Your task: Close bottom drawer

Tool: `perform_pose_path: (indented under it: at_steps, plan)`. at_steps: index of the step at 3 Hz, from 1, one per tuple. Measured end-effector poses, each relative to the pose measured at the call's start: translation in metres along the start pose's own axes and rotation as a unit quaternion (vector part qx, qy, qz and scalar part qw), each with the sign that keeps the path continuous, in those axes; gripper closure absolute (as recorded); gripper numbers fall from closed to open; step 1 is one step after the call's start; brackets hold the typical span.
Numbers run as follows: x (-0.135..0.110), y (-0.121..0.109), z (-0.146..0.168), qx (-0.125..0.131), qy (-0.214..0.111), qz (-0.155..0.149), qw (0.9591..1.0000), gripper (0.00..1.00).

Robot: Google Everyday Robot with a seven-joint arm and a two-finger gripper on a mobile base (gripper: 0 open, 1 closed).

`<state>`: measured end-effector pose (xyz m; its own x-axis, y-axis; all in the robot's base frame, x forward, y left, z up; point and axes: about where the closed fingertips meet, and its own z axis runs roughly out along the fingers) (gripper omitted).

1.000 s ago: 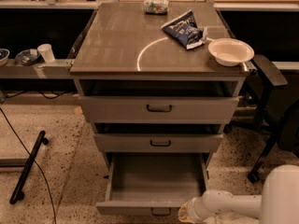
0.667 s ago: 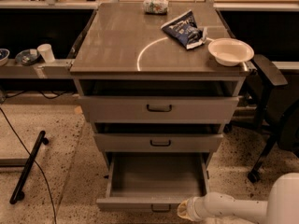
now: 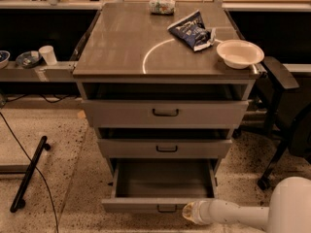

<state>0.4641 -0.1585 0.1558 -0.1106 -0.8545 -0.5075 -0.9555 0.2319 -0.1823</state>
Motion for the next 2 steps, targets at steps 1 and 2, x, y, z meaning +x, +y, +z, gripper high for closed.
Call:
perform_pose_path:
  at_steps: [1, 2]
  plan:
    - [0.003, -0.015, 0.010, 0.013, -0.006, 0.016, 0.9998, 1.00]
    - [0.006, -0.042, 0.023, 0.031, -0.018, 0.032, 0.9989, 1.00]
